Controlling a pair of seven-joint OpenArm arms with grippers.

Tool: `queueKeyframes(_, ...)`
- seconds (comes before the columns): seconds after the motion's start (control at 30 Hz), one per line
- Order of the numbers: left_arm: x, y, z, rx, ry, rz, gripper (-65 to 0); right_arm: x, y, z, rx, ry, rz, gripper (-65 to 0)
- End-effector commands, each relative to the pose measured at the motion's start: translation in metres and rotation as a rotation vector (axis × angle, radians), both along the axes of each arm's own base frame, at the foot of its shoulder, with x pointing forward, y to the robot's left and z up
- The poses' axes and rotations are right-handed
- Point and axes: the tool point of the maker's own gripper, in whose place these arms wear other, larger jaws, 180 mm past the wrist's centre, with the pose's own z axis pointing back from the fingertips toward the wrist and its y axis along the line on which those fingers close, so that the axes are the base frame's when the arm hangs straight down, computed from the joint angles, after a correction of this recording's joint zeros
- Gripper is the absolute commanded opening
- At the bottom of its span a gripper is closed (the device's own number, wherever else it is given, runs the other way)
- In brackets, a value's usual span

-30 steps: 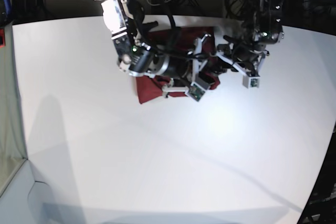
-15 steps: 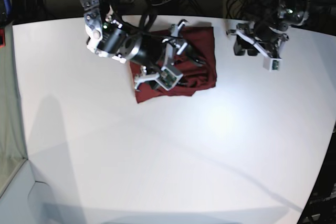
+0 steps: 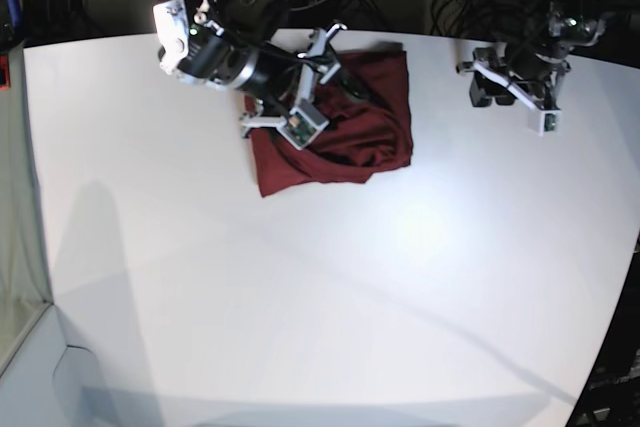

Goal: Layout the t-shirt on the table in an organized manner, then fold the t-shirt properly
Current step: 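Release the fold and lift the right gripper away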

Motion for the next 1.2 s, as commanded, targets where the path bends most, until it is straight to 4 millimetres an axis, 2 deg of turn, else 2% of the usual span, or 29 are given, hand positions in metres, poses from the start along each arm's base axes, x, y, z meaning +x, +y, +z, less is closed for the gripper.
queueKeyframes(0.0,0.005,0.003,0.008,0.008,-0.032,0.0,-40.7,0.003,0.004,0.006,0.036,-0.014,-0.001,-29.5)
queueKeyframes(0.1,0.005,0.003,0.007,0.008,-0.031,0.001,-40.7,0.001,0.006,-0.003,0.043,0.011,-0.002,-29.5)
queueKeyframes(0.33,0.005,0.004,0.007,0.011,-0.031,0.001,-40.7,0.001,0.01,-0.002,0.092,0.002,-0.016,-31.0)
queueKeyframes(0.4,0.005,0.004,0.007,0.011,-0.031,0.001,-40.7,0.001,0.01,-0.003,0.092,0.003,-0.014,-36.0)
queueKeyframes(0.6,0.008,0.004,0.009,0.011,-0.038,0.001,-40.7,-0.003,0.015,-0.007,0.088,0.021,0.001,-64.4)
queueKeyframes(0.7,0.013,0.004,0.011,0.011,-0.049,0.001,-40.7,-0.016,0.033,-0.012,0.092,0.043,0.069,-65.0)
queueKeyframes(0.8,0.013,0.004,0.011,0.011,-0.051,0.001,-40.7,-0.027,0.042,-0.015,0.087,0.053,0.118,-65.0)
queueKeyframes(0.9,0.014,0.007,0.012,0.02,-0.051,-0.002,-40.7,-0.045,0.062,-0.011,0.103,0.056,0.194,-65.0)
queueKeyframes(1.07,0.016,0.018,0.016,0.041,-0.061,0.015,-40.7,-0.066,0.081,-0.005,0.113,0.047,0.292,-65.0)
queueKeyframes(1.17,0.017,0.03,0.02,0.054,-0.071,0.043,-40.7,-0.07,0.08,-0.004,0.104,0.039,0.313,-59.1)
